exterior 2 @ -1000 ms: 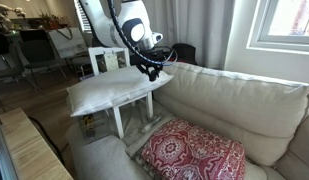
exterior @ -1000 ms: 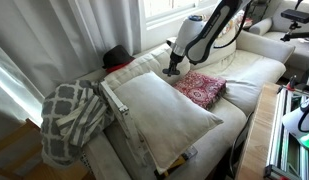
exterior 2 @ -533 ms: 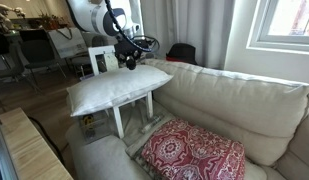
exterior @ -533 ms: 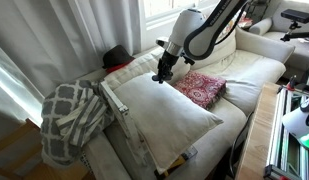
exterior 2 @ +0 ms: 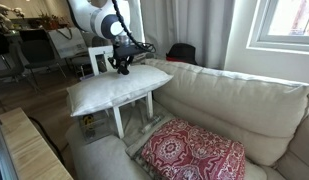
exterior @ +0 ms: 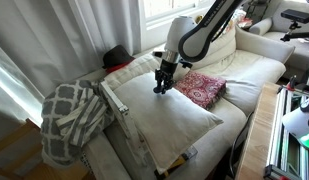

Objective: Put the remote controller on the beige pillow

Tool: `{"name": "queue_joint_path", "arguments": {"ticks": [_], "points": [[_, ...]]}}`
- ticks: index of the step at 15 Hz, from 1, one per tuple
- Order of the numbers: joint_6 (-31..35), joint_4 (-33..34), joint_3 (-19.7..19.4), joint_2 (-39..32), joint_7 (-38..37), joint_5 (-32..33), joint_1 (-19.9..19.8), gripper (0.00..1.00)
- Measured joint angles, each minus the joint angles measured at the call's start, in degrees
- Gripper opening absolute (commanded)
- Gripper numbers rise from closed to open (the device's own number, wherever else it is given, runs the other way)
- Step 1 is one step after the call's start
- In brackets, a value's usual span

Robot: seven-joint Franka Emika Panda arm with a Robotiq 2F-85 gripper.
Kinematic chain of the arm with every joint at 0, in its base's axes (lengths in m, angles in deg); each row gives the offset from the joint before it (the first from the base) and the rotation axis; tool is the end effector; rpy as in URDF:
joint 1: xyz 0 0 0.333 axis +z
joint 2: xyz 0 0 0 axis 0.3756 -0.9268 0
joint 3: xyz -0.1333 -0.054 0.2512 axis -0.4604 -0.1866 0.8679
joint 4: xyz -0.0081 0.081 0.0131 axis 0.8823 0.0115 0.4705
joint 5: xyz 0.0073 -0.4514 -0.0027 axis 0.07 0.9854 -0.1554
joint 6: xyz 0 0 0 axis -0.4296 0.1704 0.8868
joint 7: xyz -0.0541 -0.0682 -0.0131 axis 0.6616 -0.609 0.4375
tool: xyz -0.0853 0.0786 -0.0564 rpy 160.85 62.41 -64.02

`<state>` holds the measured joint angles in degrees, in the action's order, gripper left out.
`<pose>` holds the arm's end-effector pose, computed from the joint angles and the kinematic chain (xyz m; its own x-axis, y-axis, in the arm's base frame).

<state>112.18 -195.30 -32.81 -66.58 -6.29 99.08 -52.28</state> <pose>0.5704 0.1364 0.0755 0.2213 0.9129 0.3429 0.9673 -0.2501 0.0416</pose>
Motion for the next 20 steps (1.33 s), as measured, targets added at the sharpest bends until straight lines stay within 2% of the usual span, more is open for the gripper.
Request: {"name": "queue_joint_path", "arguments": {"ticks": [3,4,5,9,10,12,16,20], "points": [[0.0,1.32,0.16,-1.53,4.3,-3.47,0.83,0.17],[0.0,1.78,0.17,-1.94,4.94,-4.6,1.13,0.59],[0.0,2.2,0.17,-2.23,5.32,-5.61,1.38,0.69],[0.06,3.31,0.26,-2.72,5.45,-8.49,2.19,0.97],[0.06,3.45,0.39,-2.71,5.45,-9.08,2.21,1.0],[0.06,3.6,0.65,-2.4,5.45,-10.46,2.17,1.0],[-0.68,3.61,-1.04,1.99,-1.4,-15.62,2.64,1.0],[-6.9,3.63,-3.07,8.58,-8.52,-22.34,2.66,1.0]]}}
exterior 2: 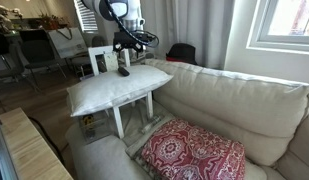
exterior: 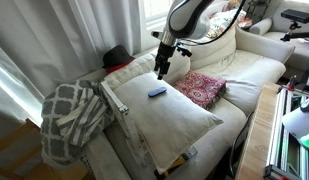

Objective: Put the remote controller on the beige pillow

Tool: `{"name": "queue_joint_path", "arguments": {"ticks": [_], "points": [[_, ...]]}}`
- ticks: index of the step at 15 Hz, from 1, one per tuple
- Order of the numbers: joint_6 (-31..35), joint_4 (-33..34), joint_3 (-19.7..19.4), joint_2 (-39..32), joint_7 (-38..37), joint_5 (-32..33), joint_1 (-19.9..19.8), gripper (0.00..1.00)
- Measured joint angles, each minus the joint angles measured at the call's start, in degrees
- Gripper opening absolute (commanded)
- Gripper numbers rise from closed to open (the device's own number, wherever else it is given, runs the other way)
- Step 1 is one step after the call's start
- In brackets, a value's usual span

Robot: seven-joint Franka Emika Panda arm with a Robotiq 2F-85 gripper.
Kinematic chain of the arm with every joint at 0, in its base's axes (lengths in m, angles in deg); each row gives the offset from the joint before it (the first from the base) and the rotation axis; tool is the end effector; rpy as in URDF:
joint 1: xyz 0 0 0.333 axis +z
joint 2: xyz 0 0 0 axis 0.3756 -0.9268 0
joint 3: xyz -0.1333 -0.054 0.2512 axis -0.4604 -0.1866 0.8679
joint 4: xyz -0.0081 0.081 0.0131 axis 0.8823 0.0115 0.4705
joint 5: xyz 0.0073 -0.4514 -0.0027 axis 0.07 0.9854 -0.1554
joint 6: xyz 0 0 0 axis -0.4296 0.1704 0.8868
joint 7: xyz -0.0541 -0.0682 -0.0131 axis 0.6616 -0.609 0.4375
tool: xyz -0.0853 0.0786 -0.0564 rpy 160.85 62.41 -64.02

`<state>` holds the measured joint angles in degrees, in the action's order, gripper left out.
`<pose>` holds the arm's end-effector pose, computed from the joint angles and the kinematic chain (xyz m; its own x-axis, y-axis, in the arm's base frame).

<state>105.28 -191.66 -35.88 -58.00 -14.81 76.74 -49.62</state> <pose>0.6138 0.0976 0.1403 0.6203 0.6868 0.3789 0.7658 -0.6348 -0.1031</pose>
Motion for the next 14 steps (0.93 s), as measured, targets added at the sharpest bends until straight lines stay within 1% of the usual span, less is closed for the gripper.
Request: {"name": "queue_joint_path", "arguments": {"ticks": [2,4,6,8,9,12,14], "points": [[-5.94,0.05,-0.48,3.7,-0.99,-5.65,-0.31,1.0],[-11.5,0.03,-1.44,7.82,-0.9,-12.77,-0.33,1.0],[-15.87,0.0,-3.85,12.24,-0.72,-19.77,0.41,1.0],[-18.64,-0.52,-8.53,16.99,-0.7,-24.74,2.84,1.0],[-19.36,-1.11,-11.41,19.31,-0.72,-26.05,4.58,1.0],[-19.84,-3.66,-19.68,25.51,-0.28,-27.47,9.91,1.0],[-19.84,-5.52,-24.08,28.92,1.28,-27.96,12.85,1.0]]}}
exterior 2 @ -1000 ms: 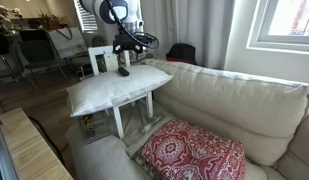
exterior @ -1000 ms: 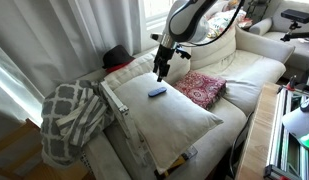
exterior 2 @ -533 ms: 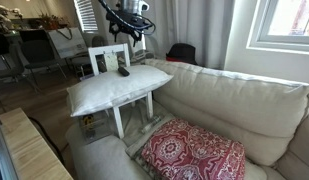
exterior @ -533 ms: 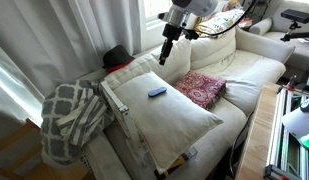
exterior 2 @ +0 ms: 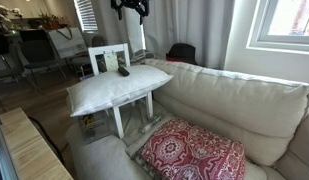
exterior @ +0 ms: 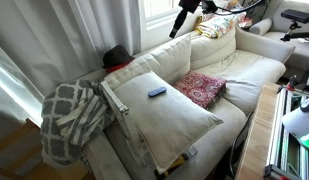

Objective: Put the remote controller on the beige pillow

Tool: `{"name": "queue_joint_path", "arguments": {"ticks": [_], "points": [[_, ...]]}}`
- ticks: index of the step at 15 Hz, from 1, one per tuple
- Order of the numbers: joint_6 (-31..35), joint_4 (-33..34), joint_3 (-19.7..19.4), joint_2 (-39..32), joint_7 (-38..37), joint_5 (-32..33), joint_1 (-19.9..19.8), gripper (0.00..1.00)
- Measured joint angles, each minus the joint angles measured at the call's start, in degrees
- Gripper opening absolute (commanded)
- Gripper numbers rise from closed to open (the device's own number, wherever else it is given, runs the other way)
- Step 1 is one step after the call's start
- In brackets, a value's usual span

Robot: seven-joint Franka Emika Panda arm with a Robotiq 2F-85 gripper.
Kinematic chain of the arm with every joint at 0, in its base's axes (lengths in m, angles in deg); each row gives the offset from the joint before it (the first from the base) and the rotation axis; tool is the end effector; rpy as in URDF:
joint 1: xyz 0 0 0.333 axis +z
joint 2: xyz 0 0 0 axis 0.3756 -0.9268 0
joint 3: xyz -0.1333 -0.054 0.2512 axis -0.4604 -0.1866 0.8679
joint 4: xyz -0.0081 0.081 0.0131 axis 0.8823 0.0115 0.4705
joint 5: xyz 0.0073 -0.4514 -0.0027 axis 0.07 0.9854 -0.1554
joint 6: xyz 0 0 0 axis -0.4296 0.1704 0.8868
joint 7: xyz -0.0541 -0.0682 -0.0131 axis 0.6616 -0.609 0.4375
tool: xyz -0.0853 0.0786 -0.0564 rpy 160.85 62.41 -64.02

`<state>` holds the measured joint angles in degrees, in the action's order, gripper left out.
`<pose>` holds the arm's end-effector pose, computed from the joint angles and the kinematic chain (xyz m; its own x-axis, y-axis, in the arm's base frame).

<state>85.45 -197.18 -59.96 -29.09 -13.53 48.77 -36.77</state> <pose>0.5949 -0.0202 0.3142 0.8211 0.3584 0.4441 0.4922 -0.8387 -0.2331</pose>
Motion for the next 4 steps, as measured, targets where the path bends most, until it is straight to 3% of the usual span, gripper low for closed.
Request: {"name": "queue_joint_path", "arguments": {"ticks": [4], "points": [[0.0,-2.24,-4.24,2.95,2.82,-1.09,3.17,1.0]]}}
